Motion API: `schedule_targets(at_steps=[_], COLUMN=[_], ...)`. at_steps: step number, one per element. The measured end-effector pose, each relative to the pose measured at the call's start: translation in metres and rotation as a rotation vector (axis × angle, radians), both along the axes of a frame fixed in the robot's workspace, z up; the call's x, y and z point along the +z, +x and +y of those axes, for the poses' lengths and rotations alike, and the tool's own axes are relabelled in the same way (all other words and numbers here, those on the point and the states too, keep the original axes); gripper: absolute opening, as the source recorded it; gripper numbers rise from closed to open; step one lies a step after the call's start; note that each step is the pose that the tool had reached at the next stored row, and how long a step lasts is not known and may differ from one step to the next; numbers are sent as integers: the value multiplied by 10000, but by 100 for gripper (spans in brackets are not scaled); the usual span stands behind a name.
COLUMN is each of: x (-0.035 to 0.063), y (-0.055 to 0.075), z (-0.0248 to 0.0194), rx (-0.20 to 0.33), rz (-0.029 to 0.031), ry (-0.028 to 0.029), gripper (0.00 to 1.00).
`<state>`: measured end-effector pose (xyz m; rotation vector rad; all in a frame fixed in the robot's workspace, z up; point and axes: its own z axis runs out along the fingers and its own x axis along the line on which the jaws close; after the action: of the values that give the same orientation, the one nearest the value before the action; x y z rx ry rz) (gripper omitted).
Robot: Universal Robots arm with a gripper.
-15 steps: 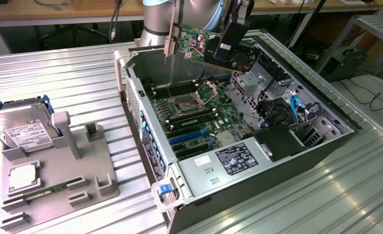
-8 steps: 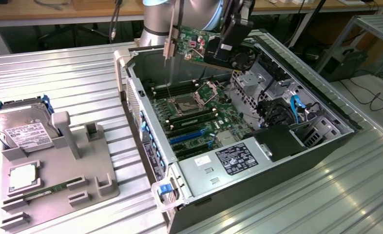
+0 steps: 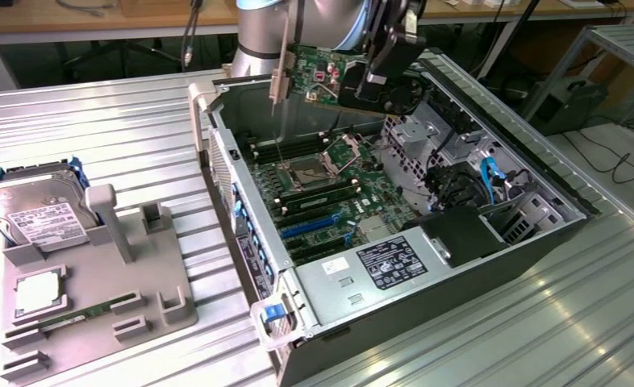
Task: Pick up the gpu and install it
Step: 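Insert the gpu into the slot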
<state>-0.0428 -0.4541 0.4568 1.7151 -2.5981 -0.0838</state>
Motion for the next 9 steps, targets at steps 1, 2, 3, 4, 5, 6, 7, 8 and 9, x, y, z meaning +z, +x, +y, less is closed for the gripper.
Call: schedule_targets(at_steps=[1,2,3,4,5,6,7,8,9], x=[0,-1,-1,-1,-1,-2,-2,-2,-2], y=[0,0,0,0,0,0,0,0,0], z=[0,0,0,0,0,0,-1,-2,-2], rx=[114,244,356,487,616,729,836,938,1029], rz=[0,0,0,0,0,0,0,0,0], ry=[0,0,0,0,-1,0,-1,-1,-1], gripper=[27,27,27,27,27,27,27,27,27])
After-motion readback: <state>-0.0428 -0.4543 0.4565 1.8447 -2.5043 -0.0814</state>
